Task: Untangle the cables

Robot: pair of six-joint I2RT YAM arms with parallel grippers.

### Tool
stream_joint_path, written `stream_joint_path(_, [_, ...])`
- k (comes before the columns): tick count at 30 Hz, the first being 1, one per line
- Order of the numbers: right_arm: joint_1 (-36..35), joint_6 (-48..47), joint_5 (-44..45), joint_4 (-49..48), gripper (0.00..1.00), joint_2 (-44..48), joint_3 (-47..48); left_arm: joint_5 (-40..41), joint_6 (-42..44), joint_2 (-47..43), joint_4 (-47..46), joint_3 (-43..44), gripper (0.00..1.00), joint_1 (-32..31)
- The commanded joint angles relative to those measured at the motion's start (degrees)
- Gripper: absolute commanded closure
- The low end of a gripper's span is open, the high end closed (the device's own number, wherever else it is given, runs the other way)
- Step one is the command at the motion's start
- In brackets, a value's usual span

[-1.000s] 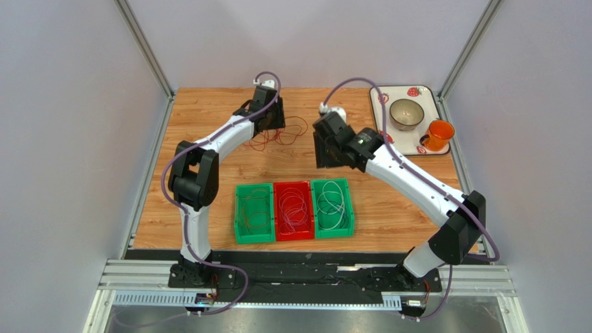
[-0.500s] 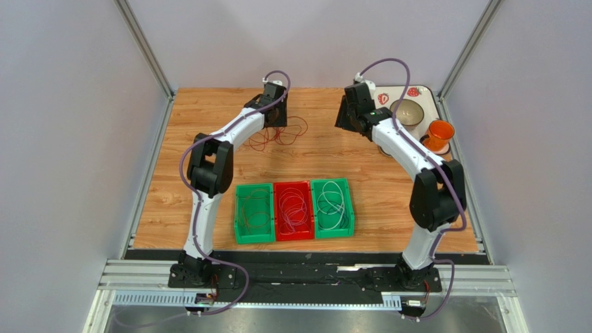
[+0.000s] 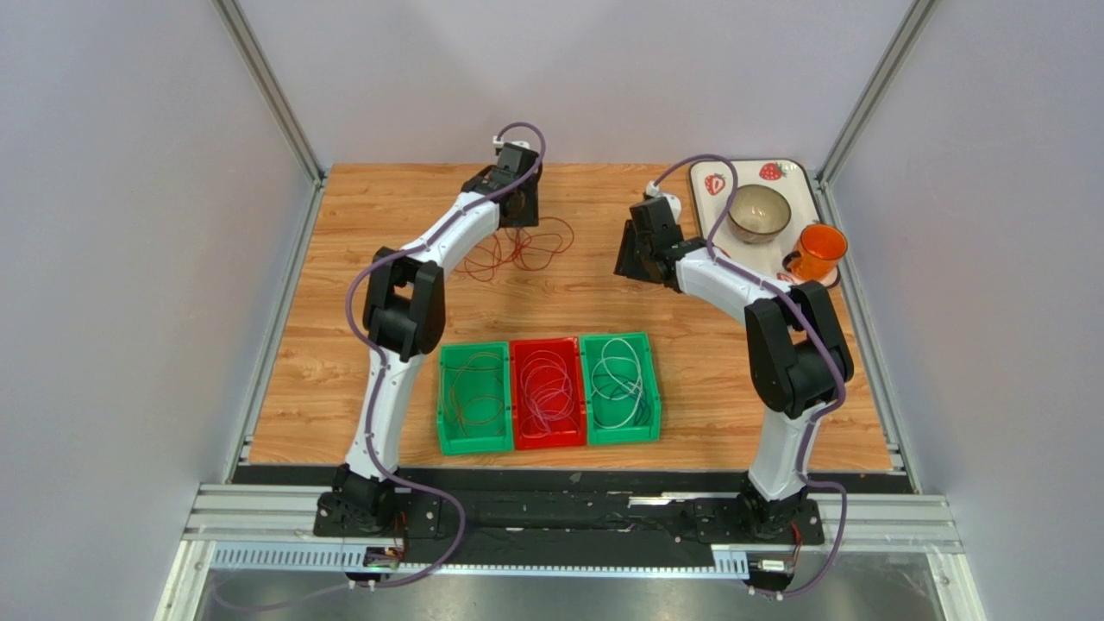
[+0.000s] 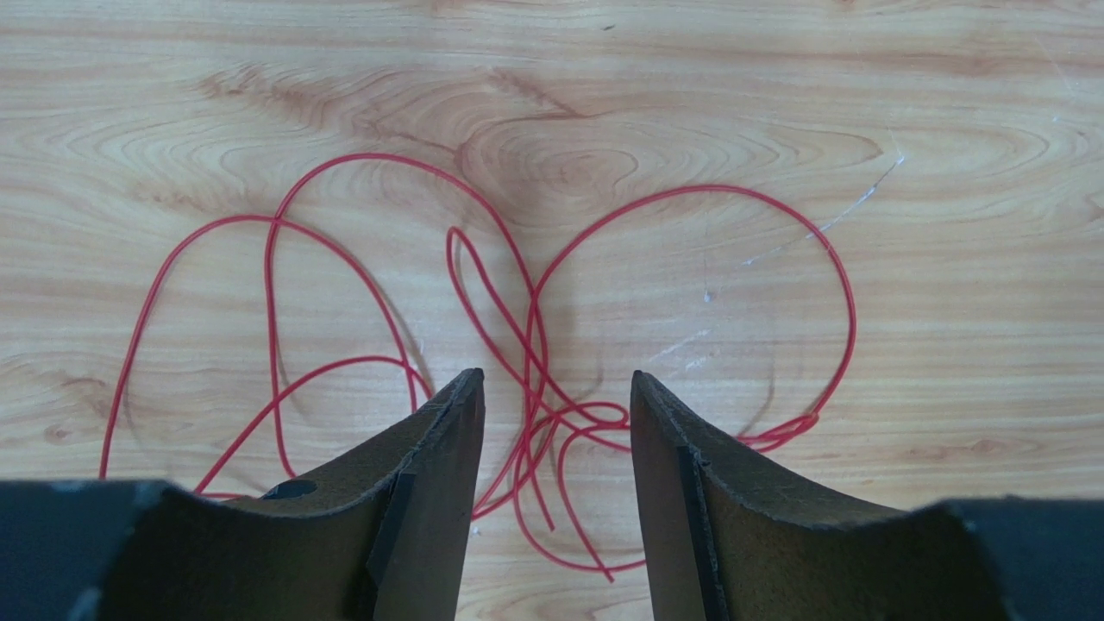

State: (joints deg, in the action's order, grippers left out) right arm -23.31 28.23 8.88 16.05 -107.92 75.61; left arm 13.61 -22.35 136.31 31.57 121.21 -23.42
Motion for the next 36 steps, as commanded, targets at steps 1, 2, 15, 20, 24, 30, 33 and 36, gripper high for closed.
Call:
stream_joint_path(1, [0.2, 0.9, -1.3, -6.0, 0.57, 1.0, 0.4, 0.2, -0.9, 3.9, 2.2, 6.0, 0.46, 0.4])
stream_joint_path(2, [0.1, 0.8, -1.2, -5.9, 0.57, 0.5, 0.6, 0.5, -1.2, 4.7, 3.9, 7.0, 0.46, 0.5])
stream_joint_path(15, [1.0, 1.1, -2.3, -4.2, 0.58, -1.1, 1.8, 1.6, -3.0, 6.0, 5.8, 9.0, 1.00, 0.6])
stream_joint_path(20, [1.2, 0.9, -2.7, -3.3, 0.58, -2.2, 3.0, 0.8, -3.1, 0.5, -0.9, 0.3, 1.00, 0.6])
stream_joint_path(24, [1.1, 0.1, -5.5, -4.2, 0.58, -3.5, 4.5, -1.0, -3.3, -2.9, -1.9, -1.9, 1.00, 0.6])
stream_joint_path(30, [1.3, -0.5, -10.7, -5.0, 0.57, -5.8, 6.7, -3.2, -3.8, -9.0, -4.8, -6.8, 1.00, 0.5])
stream_joint_path(33, [1.8, 0.0, -16.9, -7.7, 0.57, -6.2, 6.4, -3.8, -3.6, -12.5, -4.4, -7.4, 1.00, 0.5])
stream_joint_path(36, [1.7, 0.0, -20.7, -8.9, 0.56, -6.9, 6.6, -4.6, -3.8, -15.9, -4.5, -8.4, 1.00, 0.5])
